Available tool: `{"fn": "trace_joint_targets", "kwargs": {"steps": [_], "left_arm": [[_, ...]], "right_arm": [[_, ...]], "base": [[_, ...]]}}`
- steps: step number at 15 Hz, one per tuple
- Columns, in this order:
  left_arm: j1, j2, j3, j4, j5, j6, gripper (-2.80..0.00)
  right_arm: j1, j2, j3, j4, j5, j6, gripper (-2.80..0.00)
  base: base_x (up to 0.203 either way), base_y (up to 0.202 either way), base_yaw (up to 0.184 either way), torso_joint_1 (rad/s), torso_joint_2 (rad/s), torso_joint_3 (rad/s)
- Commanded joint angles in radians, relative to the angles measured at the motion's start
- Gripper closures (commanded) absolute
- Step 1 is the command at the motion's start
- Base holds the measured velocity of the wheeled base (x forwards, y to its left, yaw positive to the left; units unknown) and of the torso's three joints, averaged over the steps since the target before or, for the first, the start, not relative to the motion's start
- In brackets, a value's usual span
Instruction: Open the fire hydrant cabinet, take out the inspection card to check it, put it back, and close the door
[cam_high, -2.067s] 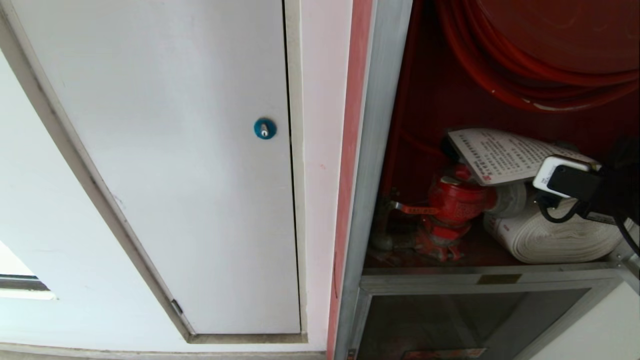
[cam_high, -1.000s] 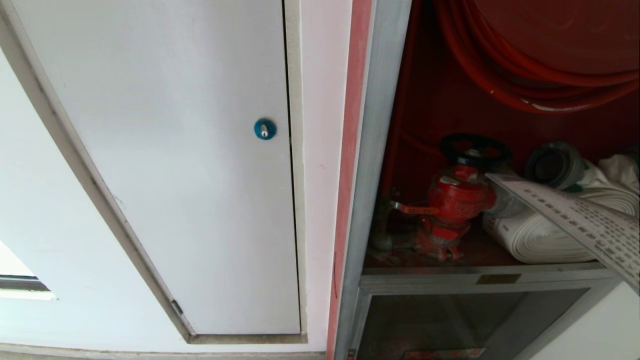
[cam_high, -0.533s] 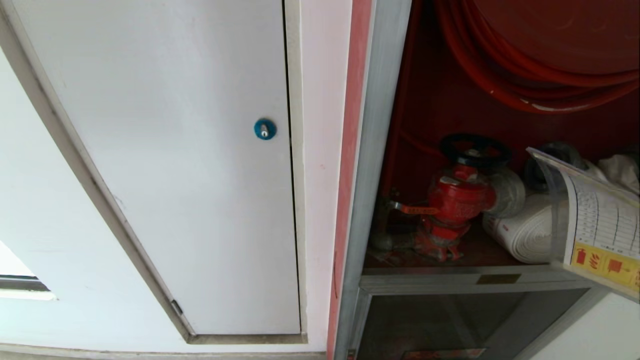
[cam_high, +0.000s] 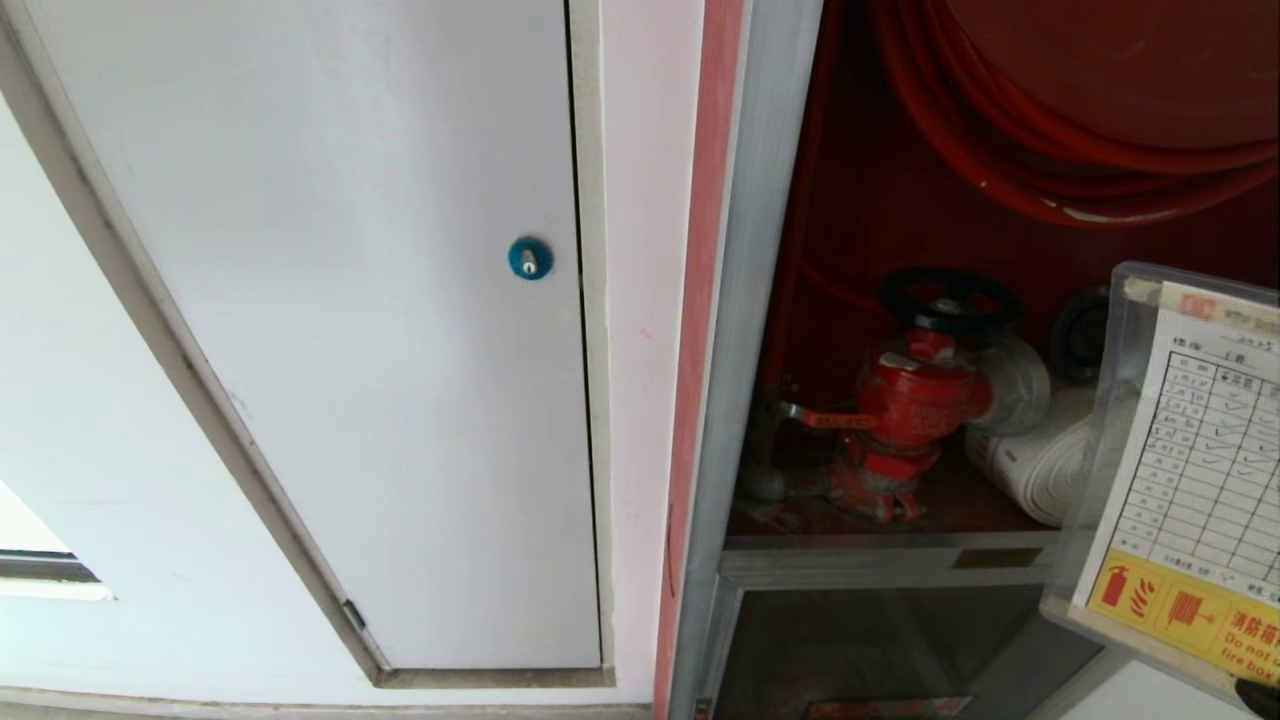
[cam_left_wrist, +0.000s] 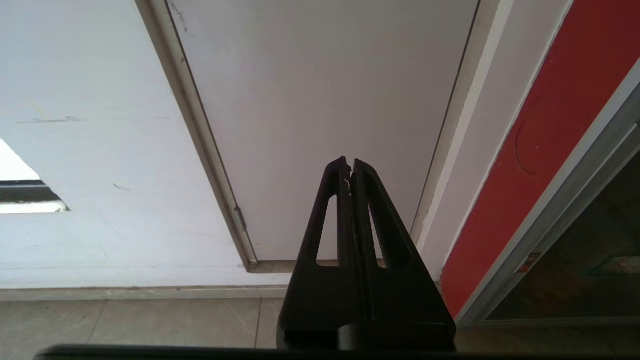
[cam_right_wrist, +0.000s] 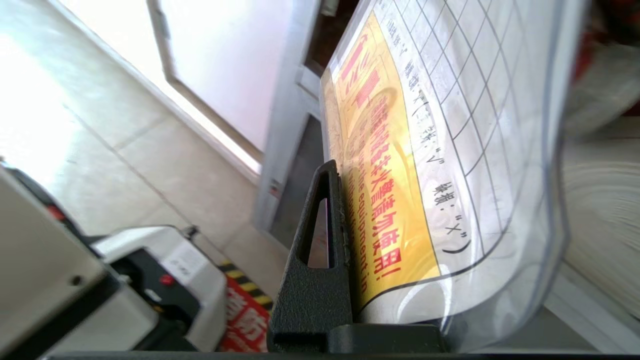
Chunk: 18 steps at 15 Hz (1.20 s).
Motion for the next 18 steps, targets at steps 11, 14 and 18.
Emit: {"fn": "trace_joint_targets", "kwargs": {"steps": [11, 14, 18], "left_arm": [[0.0, 0.001, 0.0, 0.0, 0.0, -0.001, 0.0], [0.0, 0.001, 0.0, 0.0, 0.0, 0.001, 0.0], [0.0, 0.001, 0.0, 0.0, 0.0, -0.001, 0.0]], "right_arm": [[0.002, 0.006, 0.009, -0.005, 0.292, 0.157, 0.0], [0.001, 0.004, 0.028, -0.005, 0.334, 0.192, 0.0], [0.001, -0.002, 0.041, -0.006, 0.391, 0.192, 0.0]], "base": [[0.0, 0.0, 0.0, 0.0, 0.0, 0.0], [0.0, 0.0, 0.0, 0.0, 0.0, 0.0], [0.0, 0.0, 0.0, 0.0, 0.0, 0.0]]}}
